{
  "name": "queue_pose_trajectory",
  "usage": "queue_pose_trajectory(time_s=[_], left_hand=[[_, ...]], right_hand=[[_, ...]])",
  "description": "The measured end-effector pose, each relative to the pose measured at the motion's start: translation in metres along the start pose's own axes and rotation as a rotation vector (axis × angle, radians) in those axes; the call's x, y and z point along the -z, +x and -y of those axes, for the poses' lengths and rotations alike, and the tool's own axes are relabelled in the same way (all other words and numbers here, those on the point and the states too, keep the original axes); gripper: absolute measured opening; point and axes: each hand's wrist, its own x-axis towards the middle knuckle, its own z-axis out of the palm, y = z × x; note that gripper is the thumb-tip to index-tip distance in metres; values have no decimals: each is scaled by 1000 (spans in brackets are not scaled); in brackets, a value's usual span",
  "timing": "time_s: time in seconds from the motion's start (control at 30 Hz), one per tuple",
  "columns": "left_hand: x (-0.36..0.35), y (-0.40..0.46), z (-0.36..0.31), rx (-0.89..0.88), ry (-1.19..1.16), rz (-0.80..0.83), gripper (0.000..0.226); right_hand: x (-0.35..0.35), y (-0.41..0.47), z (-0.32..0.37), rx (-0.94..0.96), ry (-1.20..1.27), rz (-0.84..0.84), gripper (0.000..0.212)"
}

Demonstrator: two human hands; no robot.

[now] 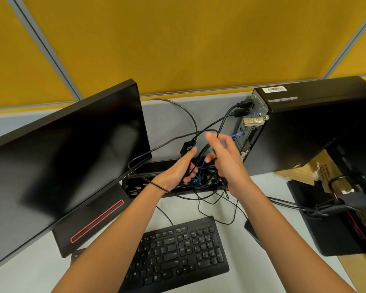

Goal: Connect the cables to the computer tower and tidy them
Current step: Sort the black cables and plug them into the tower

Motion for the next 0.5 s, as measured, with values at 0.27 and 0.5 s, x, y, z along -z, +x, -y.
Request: queue_pose_trajectory(time_s=[0.27, 0.5], left_hand=[[-1, -34, 20, 35, -28, 323, 70], [42, -67, 36, 218, 140, -249, 64]], right_hand=[[19, 13, -20, 8, -219, -34, 25], [55, -6, -47, 130, -810, -449, 28]])
